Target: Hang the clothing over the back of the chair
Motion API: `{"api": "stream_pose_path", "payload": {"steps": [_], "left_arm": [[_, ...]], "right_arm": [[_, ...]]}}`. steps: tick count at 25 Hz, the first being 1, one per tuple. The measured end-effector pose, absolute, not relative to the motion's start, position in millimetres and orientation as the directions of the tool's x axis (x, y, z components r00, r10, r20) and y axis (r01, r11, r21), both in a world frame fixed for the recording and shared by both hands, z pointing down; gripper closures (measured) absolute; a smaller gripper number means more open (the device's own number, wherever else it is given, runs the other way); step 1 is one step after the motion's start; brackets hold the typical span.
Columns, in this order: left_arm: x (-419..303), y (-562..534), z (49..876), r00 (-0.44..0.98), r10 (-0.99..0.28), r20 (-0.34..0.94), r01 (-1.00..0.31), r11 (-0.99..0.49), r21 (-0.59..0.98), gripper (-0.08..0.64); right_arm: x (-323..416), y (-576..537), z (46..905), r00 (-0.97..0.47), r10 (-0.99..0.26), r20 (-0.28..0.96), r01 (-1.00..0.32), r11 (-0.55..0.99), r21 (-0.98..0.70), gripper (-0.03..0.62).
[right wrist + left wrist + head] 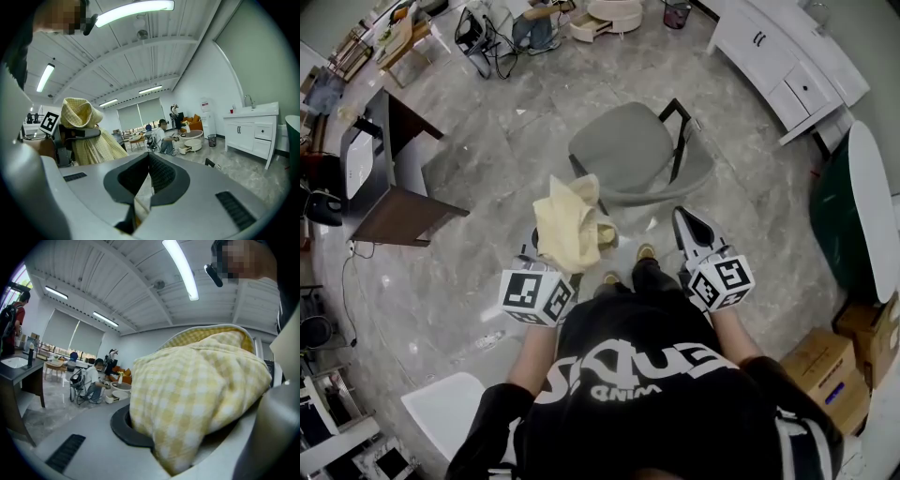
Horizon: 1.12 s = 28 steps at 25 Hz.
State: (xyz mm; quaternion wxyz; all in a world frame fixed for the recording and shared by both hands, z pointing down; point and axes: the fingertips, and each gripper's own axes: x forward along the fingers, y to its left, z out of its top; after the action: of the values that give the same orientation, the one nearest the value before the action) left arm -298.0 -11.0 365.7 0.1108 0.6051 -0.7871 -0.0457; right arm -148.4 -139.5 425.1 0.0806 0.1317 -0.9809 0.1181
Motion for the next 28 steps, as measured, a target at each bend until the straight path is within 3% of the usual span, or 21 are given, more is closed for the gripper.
{"api": "stream_pose_path", "payload": {"steps": [28], "left_arm": [[-363,-156,181,-0.088,-0.991,-0.101,-0.990,0.077,0.116,0.520]], "right_arm": [[-171,-204,433,-0.945,-0.250,0.209,-0.291,0.936,-0.197,0.578]]}}
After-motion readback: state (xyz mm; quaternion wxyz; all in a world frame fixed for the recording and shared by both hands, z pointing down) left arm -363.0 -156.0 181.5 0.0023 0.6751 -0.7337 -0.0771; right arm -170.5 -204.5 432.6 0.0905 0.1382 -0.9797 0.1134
